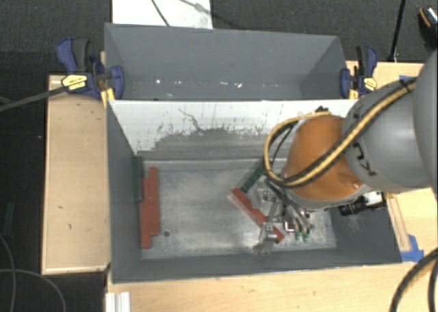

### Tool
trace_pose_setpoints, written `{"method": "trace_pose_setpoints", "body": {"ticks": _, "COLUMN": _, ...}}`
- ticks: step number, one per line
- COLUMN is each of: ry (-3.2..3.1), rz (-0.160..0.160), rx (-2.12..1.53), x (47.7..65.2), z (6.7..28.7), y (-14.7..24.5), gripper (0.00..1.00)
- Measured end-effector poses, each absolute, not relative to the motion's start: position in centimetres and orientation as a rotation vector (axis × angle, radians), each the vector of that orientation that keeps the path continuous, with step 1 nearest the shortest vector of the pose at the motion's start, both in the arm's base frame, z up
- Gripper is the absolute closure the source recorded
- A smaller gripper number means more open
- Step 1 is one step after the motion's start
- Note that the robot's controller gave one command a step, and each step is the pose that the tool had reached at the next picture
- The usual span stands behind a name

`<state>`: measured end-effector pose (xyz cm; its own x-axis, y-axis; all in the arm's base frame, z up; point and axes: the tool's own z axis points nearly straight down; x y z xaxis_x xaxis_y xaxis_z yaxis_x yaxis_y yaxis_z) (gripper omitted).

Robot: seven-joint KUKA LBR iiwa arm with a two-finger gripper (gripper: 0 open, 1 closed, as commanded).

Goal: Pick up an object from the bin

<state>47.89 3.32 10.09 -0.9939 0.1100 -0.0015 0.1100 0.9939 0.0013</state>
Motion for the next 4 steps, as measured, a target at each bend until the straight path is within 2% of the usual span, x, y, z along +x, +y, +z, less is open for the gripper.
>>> {"method": "trace_pose_setpoints", "body": {"ticks": 1, "ry": 3.091, "rz": 0.001, "rx": 0.539, "x": 49.2, "z": 11.2, "y": 2.7, "gripper": 0.0}}
{"method": "trace_pose_setpoints", "body": {"ticks": 2, "ry": 3.071, "rz": -0.001, "rx": 0.666, "x": 47.7, "z": 6.9, "y": 1.8, "gripper": 0.0}}
{"method": "trace_pose_setpoints", "body": {"ticks": 3, "ry": 3.071, "rz": -0.001, "rx": 0.663, "x": 47.7, "z": 6.9, "y": 1.8, "gripper": 0.0}}
{"method": "trace_pose_setpoints", "body": {"ticks": 4, "ry": 3.072, "rz": 0.0, "rx": 0.66, "x": 47.7, "z": 6.9, "y": 1.8, "gripper": 1.0}}
